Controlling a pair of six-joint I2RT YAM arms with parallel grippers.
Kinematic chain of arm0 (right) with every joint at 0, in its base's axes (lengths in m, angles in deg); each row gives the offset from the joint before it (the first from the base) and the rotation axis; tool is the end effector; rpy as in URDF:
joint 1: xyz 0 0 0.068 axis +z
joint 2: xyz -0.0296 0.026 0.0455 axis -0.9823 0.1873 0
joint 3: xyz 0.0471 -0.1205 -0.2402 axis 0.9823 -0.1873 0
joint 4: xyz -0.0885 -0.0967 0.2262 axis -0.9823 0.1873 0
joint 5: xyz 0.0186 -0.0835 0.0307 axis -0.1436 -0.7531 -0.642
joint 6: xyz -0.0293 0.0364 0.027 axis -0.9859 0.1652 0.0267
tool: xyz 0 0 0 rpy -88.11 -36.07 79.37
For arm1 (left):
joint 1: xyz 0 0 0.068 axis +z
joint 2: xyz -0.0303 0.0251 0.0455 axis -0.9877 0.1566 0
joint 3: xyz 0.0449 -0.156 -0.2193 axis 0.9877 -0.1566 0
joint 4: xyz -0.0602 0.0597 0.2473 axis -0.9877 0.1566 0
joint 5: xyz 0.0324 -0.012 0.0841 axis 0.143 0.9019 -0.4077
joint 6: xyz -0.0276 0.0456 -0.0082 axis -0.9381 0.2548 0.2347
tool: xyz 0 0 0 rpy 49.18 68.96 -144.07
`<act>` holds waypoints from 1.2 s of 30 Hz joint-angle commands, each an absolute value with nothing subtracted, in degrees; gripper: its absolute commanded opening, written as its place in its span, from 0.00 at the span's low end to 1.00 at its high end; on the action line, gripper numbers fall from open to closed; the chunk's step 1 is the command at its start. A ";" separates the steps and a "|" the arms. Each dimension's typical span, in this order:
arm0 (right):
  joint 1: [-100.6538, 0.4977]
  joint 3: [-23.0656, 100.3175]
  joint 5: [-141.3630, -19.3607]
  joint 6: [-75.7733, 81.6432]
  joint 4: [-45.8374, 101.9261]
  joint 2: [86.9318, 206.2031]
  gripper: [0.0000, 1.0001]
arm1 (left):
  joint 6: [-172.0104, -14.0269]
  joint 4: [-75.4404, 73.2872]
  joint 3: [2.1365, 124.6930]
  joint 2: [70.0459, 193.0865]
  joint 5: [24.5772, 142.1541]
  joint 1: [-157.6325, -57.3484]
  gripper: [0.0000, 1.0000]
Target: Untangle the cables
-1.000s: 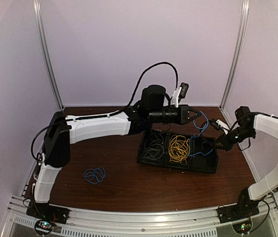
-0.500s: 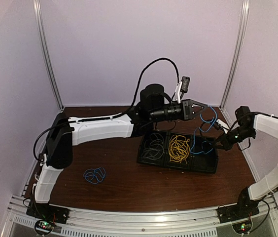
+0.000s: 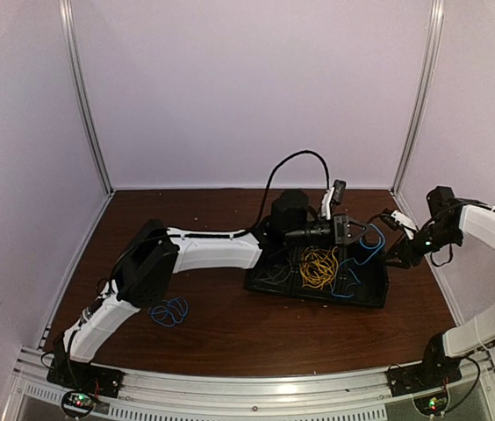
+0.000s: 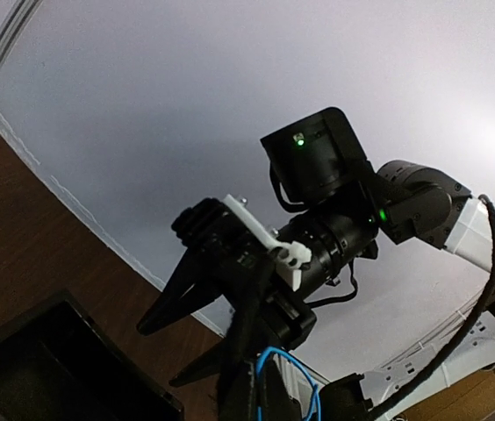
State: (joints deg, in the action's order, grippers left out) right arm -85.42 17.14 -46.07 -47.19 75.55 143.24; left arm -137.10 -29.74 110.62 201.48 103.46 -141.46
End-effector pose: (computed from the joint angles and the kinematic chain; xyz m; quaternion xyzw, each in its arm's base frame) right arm 0.2452 -0.0028 0.2330 -0.3472 0.8559 0.2586 0.2827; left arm 0.2755 -0.5205 0.2193 0.2076 0.6480 -0.6934 0.2369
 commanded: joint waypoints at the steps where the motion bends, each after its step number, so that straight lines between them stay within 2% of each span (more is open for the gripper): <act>1: -87.45 19.16 -54.45 -53.49 80.07 136.71 0.50 | -138.12 -36.46 113.49 200.39 103.69 -141.19 0.00; 6: -91.47 18.42 -61.78 -58.08 80.58 134.14 0.52 | -139.62 -37.87 115.66 200.31 103.87 -141.35 0.00; 17: -104.65 26.50 -53.42 -58.25 84.63 138.78 0.52 | -136.92 -36.02 123.08 199.05 102.77 -143.43 0.00; 24: -106.66 25.93 -51.48 -56.01 83.40 139.15 0.52 | -135.94 -35.92 121.03 199.55 101.44 -143.83 0.00; 36: -109.43 23.96 -48.08 -56.57 83.00 138.44 0.52 | -137.43 -36.85 119.46 207.30 100.19 -143.57 0.00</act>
State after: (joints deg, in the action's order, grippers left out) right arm -108.85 25.21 -50.38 -57.02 83.22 139.16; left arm -136.94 -34.61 121.35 204.40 100.86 -143.67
